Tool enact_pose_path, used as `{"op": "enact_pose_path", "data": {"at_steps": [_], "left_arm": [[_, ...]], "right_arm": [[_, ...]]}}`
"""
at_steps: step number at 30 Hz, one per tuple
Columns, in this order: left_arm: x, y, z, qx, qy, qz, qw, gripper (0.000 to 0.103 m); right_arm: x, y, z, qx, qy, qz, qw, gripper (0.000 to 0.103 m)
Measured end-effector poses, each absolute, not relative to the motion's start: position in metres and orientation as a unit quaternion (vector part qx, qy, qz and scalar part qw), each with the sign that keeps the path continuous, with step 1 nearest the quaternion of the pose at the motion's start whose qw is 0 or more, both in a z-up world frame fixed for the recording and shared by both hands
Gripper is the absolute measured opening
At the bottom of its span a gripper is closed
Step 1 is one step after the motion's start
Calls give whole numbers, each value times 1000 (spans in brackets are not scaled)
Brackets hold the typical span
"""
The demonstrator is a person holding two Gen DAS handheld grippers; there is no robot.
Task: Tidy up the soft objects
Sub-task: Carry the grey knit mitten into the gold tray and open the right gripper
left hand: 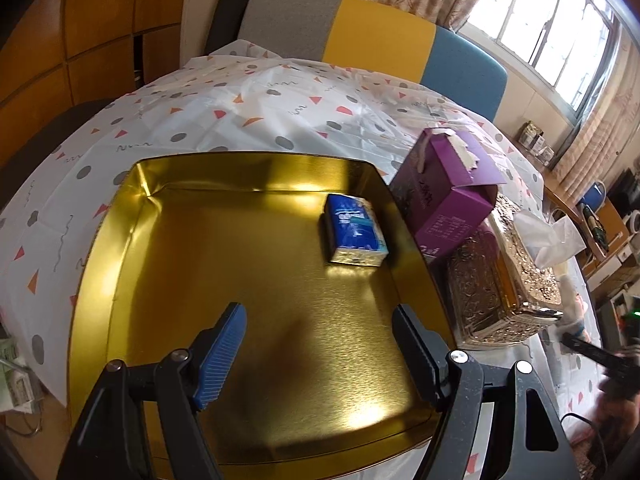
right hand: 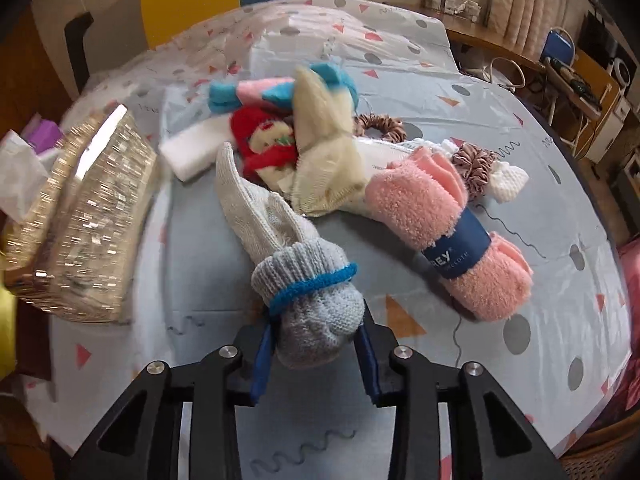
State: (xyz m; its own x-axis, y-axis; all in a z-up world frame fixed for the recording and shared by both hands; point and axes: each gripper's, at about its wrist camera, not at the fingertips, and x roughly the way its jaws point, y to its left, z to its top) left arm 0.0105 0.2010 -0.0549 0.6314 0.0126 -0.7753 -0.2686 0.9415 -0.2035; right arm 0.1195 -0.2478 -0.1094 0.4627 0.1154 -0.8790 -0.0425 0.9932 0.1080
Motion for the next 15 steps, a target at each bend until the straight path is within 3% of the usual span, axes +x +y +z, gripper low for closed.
{"op": "enact_pose_path", "data": {"at_steps": [9, 15], "left_arm": [[-2, 212, -44, -137, 398, 110, 900, 80], [-13, 217, -33, -128, 382, 125, 907, 81]], "right_arm": [[108, -241, -34, 122, 437, 93, 886, 36], [134, -156, 17, 85, 405, 179, 893, 36]]}}
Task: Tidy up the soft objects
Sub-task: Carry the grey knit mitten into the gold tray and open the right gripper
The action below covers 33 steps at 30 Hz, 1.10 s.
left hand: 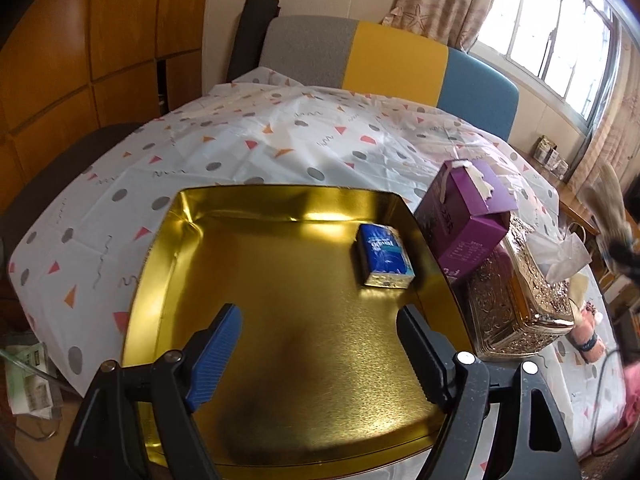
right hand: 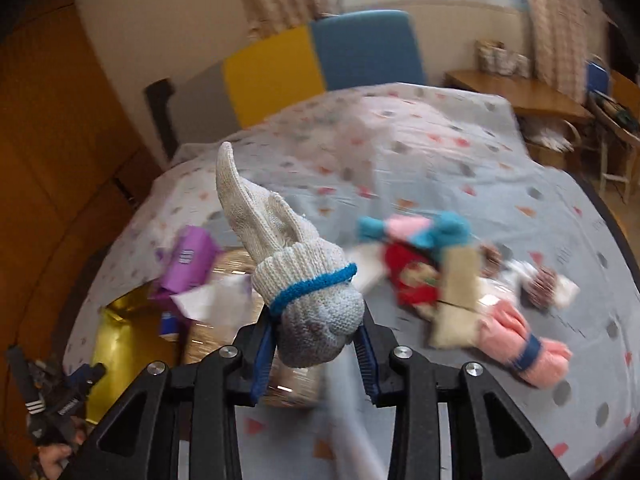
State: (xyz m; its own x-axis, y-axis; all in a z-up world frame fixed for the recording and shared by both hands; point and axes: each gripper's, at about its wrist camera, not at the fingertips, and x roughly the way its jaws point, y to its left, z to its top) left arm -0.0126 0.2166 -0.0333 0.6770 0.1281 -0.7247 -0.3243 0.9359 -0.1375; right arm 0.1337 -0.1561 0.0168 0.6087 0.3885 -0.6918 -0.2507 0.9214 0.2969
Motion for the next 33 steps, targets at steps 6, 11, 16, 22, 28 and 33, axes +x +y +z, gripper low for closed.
{"op": "enact_pose_path", "data": {"at_steps": [6, 11, 16, 22, 28, 33], "left_arm": [[-26, 231, -28, -125, 369, 149, 909, 84], [-36, 251, -29, -141, 364, 168, 905, 84], [-43, 267, -32, -156, 360, 186, 901, 84], [-49, 271, -34, -159, 360, 190, 899, 84], [-47, 263, -33, -147, 360, 184, 903, 84], [-44, 252, -29, -135, 358, 172, 908, 84]], "right_arm": [[120, -34, 26, 9, 410, 279, 868, 36], [91, 43, 5, -48, 435, 332, 836, 36], [79, 79, -37, -80, 473, 351, 805, 39], [78, 100, -72, -107, 503, 343, 786, 46], [75, 85, -73, -111, 492, 335, 796, 51], [64, 65, -54, -117, 452, 335, 819, 51]]}}
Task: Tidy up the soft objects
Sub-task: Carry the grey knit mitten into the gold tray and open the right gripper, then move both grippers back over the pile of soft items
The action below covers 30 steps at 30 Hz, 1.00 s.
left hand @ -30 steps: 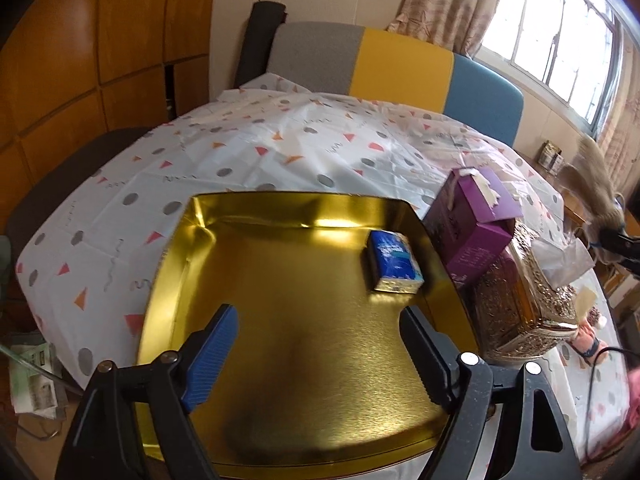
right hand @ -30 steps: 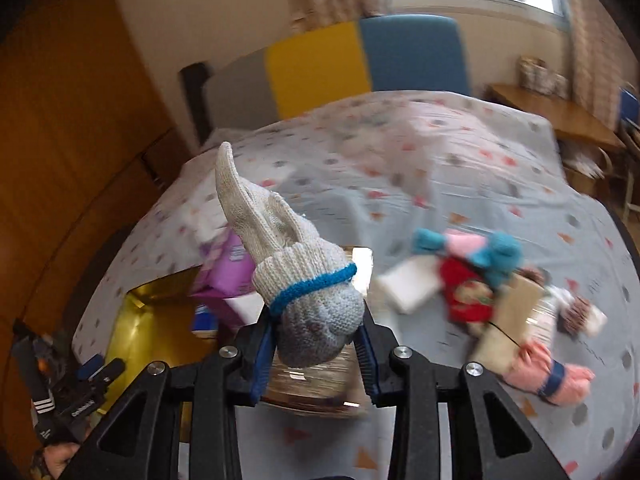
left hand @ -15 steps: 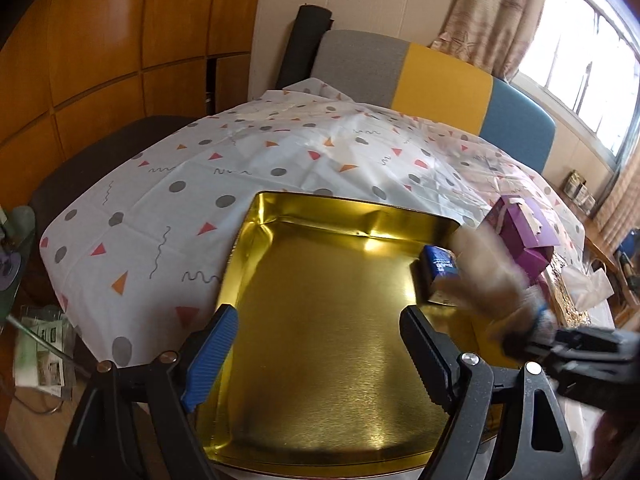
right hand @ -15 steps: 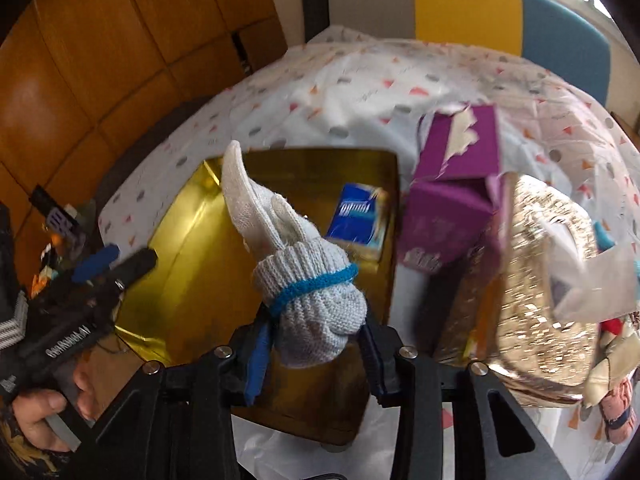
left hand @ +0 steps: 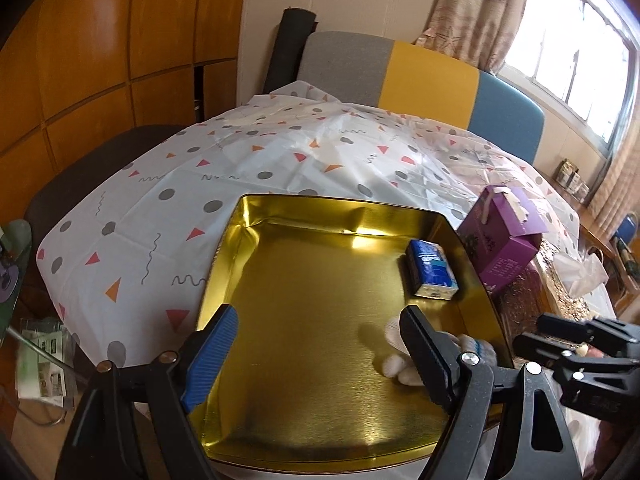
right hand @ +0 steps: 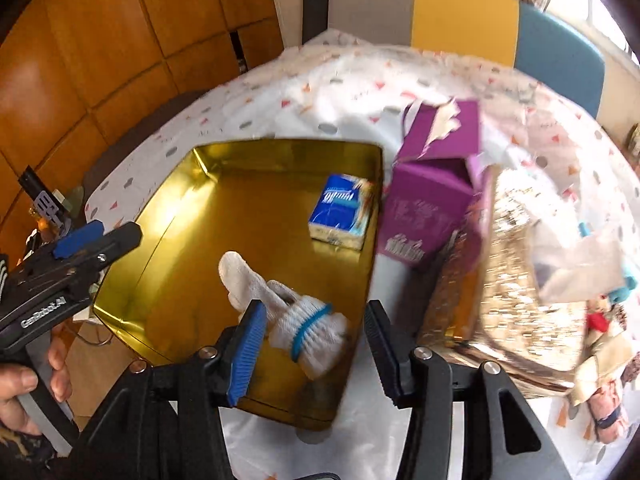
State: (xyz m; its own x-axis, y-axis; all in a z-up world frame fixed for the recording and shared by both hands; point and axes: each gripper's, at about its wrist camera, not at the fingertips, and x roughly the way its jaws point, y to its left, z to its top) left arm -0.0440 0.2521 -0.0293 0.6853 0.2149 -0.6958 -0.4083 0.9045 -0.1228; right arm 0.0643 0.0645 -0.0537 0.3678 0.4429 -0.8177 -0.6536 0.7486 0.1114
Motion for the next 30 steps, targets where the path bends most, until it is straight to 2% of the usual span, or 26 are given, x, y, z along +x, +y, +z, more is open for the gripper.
{"op": "enact_pose_path", "data": {"at_steps": [16, 30], "left_arm": [[-42, 206, -5, -80, 340, 131, 928, 84], [-29, 157, 2, -33, 345, 80, 935, 84]], "right_arm": [[68, -20, -12, -88, 380, 260, 883, 51], [110, -181, -3, -13, 369, 78, 926, 51]]}}
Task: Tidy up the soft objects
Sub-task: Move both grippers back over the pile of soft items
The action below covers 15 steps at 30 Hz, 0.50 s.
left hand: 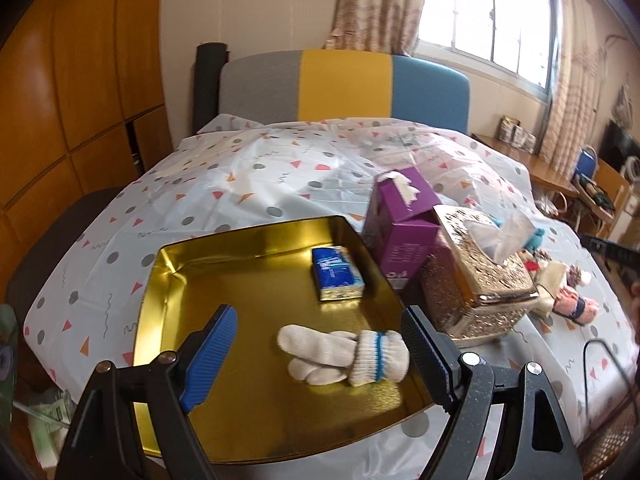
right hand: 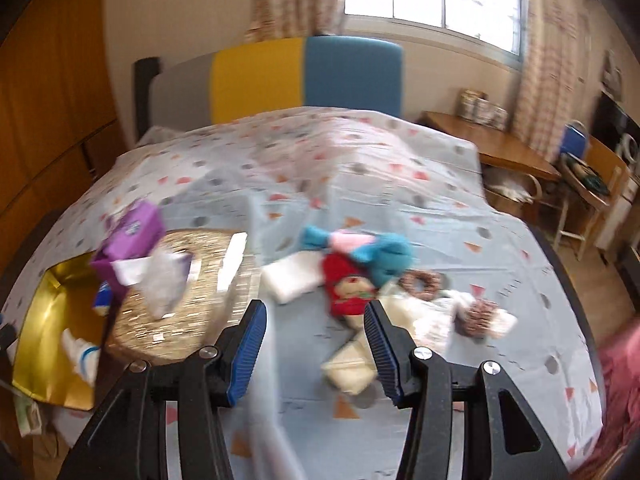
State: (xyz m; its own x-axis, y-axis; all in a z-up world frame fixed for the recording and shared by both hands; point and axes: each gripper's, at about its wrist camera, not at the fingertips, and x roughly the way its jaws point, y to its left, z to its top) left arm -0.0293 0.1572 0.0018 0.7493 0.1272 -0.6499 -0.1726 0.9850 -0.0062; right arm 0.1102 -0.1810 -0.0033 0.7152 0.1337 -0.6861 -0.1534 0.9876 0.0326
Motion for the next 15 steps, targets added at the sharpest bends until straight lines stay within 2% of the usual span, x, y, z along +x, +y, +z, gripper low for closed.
{"op": "enact_pose_path", "data": {"at_steps": [8, 15], "left_arm": [[-22, 131, 6, -17, 347, 48, 936, 84], [-9, 100, 24, 5, 331, 8, 944, 84]], "right_arm": [[131, -287, -34, 75, 374, -52, 923, 51], [128, -350, -67, 204, 404, -109, 885, 51]]}}
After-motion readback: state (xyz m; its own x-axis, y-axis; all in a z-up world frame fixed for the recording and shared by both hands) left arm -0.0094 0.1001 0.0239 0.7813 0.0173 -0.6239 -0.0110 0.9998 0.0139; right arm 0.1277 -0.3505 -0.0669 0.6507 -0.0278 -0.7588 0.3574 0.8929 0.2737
